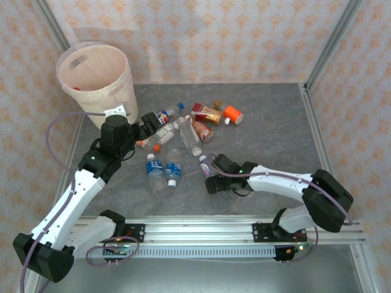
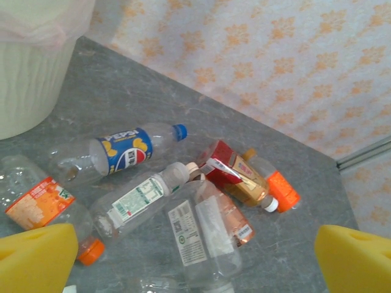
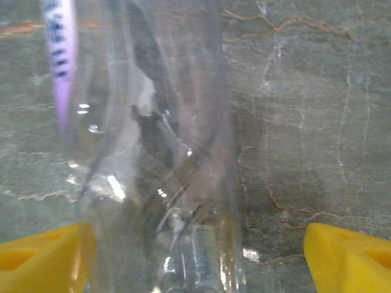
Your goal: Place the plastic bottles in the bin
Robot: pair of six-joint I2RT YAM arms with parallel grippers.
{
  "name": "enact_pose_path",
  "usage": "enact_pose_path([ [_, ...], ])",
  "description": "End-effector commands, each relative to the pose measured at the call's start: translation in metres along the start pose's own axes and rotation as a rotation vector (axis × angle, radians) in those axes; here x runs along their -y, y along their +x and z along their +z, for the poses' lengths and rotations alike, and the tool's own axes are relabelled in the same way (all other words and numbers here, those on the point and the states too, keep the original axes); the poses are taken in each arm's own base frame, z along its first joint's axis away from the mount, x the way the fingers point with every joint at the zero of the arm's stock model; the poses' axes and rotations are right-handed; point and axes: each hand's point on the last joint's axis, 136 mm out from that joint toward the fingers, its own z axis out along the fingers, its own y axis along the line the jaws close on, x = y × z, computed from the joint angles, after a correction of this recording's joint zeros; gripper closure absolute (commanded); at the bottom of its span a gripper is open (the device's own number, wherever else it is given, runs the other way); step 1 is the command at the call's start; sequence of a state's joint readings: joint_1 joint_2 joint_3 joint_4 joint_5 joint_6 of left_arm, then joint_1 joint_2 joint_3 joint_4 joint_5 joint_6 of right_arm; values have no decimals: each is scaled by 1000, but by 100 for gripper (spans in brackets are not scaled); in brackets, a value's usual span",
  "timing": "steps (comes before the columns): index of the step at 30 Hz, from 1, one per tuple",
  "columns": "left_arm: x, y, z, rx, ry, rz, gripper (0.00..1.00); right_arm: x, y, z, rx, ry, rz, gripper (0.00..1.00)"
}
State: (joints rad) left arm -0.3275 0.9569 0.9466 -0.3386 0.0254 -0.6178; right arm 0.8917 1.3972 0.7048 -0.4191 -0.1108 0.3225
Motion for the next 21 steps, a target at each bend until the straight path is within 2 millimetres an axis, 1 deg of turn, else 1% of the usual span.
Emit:
enact_pose_path([
  [1,-10,2,4,-4,-56,-6,0,13,2,10,0,82,16,14],
  [3,-10,3,7,-12,-60,-3,0,14,3,13,4,92,18,17],
  [7,-11,6,13,-23,-68,-8,0,24,0,12,42,144,38,27],
  [9,-9,9,16,-37,-57,-7,0,29,-7,7,82,170,40,33],
  [13,0,13,23,-73,-23,6,0,27,-21,-1,160,155,40,40],
  [17,14,18,27,-103,51,22,0,30,-38,-18,259,164,65,45],
  [19,25,22,29,-127,115,31,0,22,-51,-29,330,118,47,49],
  [21,38,28,33,-154,184,33,0,9,-72,-45,437,49,18,51],
])
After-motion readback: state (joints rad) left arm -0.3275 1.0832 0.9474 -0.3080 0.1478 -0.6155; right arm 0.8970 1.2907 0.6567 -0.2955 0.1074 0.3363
